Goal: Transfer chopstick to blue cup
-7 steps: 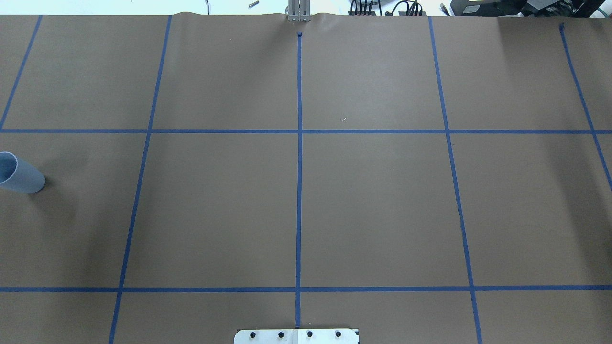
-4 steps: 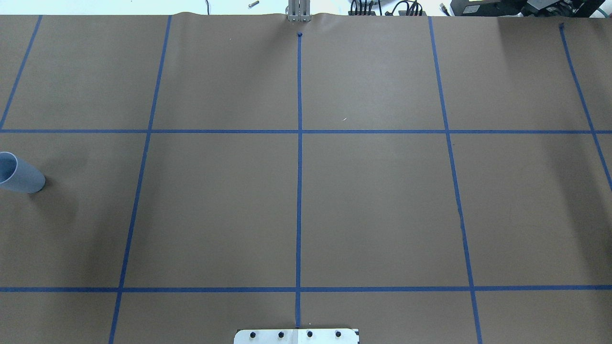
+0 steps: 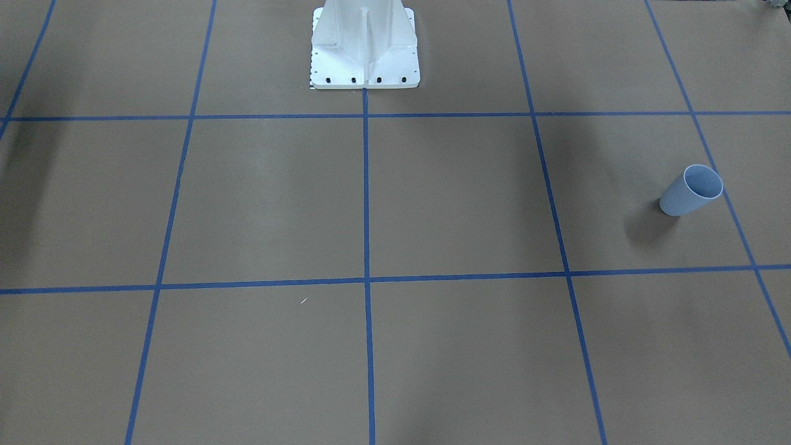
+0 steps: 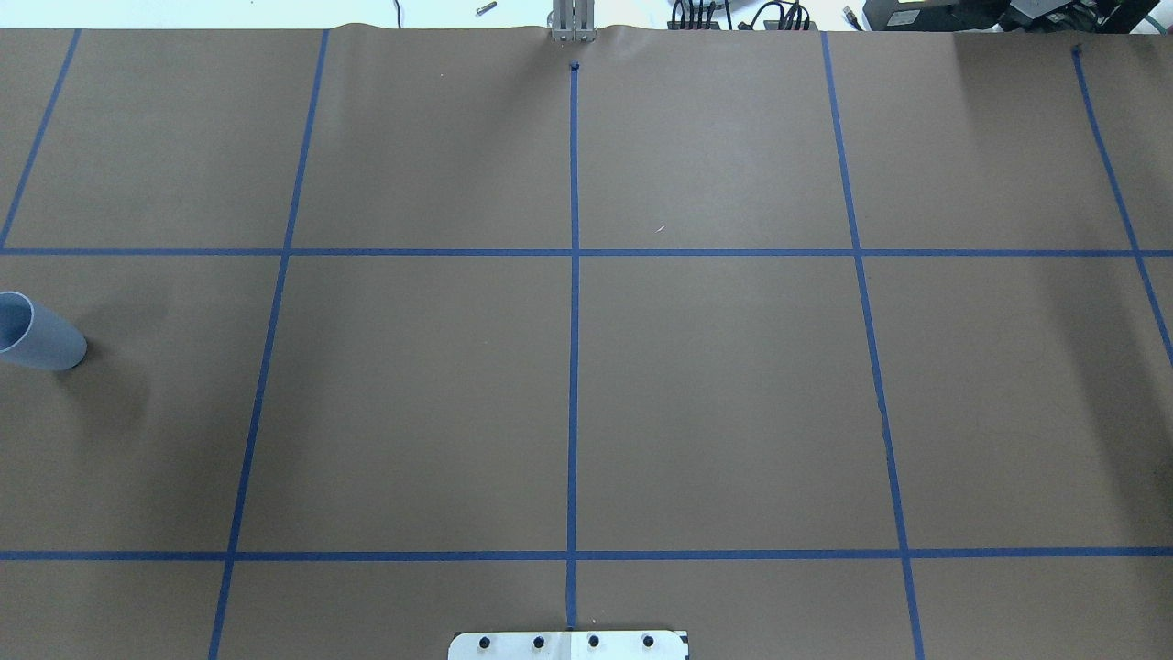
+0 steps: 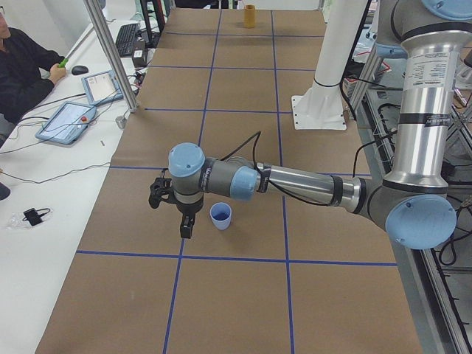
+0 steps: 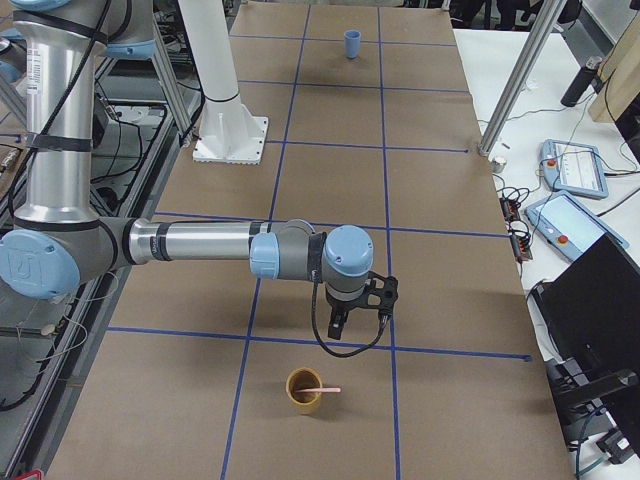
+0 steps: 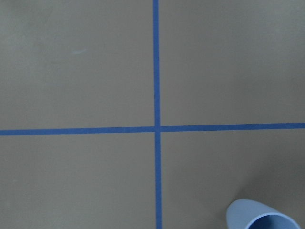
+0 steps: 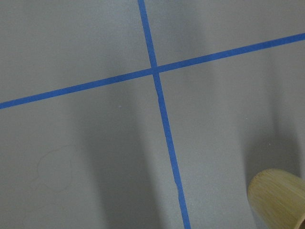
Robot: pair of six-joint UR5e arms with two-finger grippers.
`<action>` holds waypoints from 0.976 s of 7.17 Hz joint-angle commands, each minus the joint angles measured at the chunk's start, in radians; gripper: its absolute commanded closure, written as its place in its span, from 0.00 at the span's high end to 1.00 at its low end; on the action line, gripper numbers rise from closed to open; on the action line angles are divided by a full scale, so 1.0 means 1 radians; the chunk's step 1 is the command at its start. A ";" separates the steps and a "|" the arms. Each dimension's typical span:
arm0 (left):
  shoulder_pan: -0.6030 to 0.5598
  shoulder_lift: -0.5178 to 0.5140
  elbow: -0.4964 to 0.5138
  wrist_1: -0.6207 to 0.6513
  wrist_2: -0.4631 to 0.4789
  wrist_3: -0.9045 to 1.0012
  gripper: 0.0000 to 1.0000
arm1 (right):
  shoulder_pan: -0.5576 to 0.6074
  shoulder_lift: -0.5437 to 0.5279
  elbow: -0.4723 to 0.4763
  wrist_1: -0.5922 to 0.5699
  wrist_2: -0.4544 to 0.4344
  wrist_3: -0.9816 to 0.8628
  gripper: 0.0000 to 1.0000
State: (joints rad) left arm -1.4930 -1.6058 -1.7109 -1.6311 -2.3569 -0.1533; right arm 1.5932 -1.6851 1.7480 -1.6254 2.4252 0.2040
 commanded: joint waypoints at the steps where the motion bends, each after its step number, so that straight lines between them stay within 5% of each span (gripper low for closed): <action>1: 0.130 0.027 -0.033 -0.077 -0.025 -0.197 0.98 | 0.001 0.001 0.022 -0.005 0.000 0.000 1.00; 3: 0.149 0.108 0.000 -0.247 -0.024 -0.257 0.98 | 0.001 0.001 0.019 -0.005 -0.002 0.000 1.00; 7: 0.258 0.086 0.096 -0.305 -0.022 -0.261 0.98 | -0.001 -0.012 0.016 -0.005 -0.003 -0.002 1.00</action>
State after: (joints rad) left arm -1.2708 -1.5139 -1.6343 -1.9240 -2.3793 -0.4119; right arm 1.5929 -1.6933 1.7639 -1.6310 2.4222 0.2037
